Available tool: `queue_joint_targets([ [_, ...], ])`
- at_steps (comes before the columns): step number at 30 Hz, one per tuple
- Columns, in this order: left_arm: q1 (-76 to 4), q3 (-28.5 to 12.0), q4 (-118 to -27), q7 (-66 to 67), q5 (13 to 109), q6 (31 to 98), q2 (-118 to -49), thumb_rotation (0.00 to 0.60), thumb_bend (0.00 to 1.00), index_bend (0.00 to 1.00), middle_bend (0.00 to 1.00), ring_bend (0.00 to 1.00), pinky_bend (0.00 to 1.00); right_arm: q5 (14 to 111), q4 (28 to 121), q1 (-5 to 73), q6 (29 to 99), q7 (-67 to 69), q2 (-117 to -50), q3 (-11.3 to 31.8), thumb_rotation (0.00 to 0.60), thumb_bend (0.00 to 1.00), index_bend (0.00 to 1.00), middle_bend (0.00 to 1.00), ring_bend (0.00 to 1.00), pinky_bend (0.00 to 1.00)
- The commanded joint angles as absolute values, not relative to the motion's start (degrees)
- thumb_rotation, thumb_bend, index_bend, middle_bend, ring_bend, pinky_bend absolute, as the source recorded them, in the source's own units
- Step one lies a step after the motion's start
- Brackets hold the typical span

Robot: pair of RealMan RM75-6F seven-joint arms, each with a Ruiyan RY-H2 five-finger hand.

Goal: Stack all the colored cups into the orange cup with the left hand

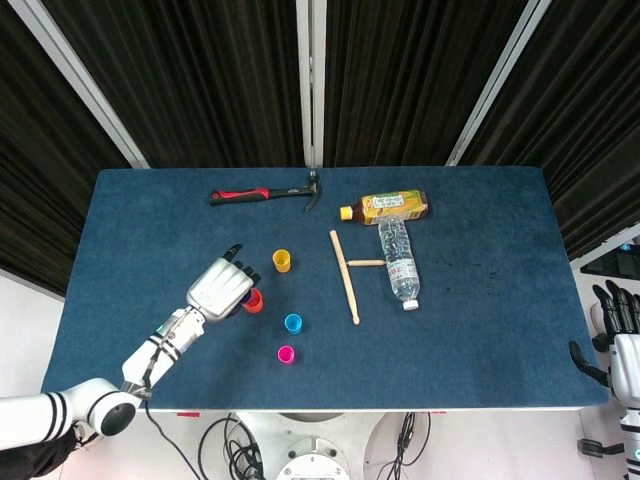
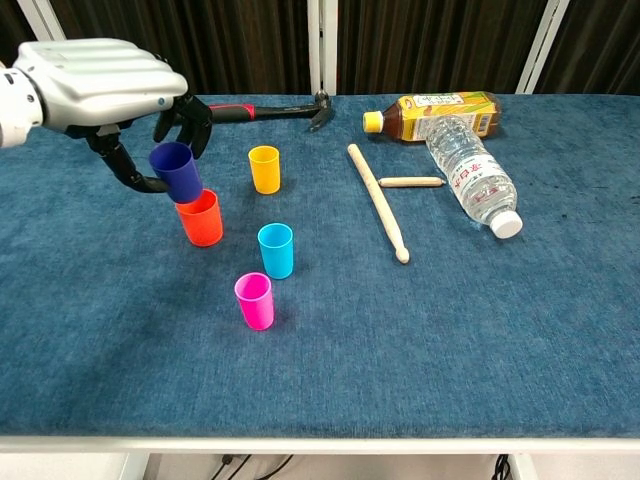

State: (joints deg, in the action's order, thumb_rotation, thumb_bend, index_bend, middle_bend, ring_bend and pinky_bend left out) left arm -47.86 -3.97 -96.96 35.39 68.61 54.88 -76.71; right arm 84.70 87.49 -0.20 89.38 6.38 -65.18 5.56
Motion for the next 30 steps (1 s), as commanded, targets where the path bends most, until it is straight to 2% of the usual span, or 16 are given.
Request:
queue_joint_targets([
  [1,-48.2,-4.4,-96.2,34.5,69.4,54.7,-77.6,0.600,0.26,0.49,0.49,0.47,0.15,84.6,87.6,-0.2,89.3,6.3,-65.2,5.5,0.600,0.27,0.00,0.00,0.00,0.00],
  [11,-49.4,-4.4,-93.0,33.9,68.9,52.5,-79.9,0.600,0.26,0.48,0.48,0.47,0.15,84.0,86.9,-0.3,89.0,6.8,-65.2,5.5,0.600,0.27,0.00,0.00,0.00,0.00],
  [22,-49.3,-4.2,-93.9,34.8,68.3,52.9,-79.0,0.600,0.26,0.47,0.48,0.47,0.15,84.1,86.1,0.1,88.3,7.3,-65.6,5.4,0.600,0.27,0.00,0.00,0.00,0.00],
  [24,-49.3,-3.9,-93.9,34.9,67.9,52.4,-78.9,0.600,0.26,0.46,0.47,0.47,0.15,84.2,86.1,0.1,88.3,7.1,-65.7,5.4,0.600,0.27,0.00,0.00,0.00,0.00],
  [28,-49.5,-3.6,-94.0,35.3,66.9,51.7,-79.0,0.600,0.25,0.34,0.43,0.46,0.15,84.1,86.2,0.2,87.8,6.8,-65.7,5.1,0.600,0.27,0.00,0.00,0.00,0.00],
  [30,-49.6,-3.5,-94.1,35.6,66.7,51.7,-79.0,0.600,0.25,0.34,0.43,0.46,0.16,84.0,86.2,0.1,87.7,6.8,-65.7,5.1,0.600,0.27,0.00,0.00,0.00,0.00],
])
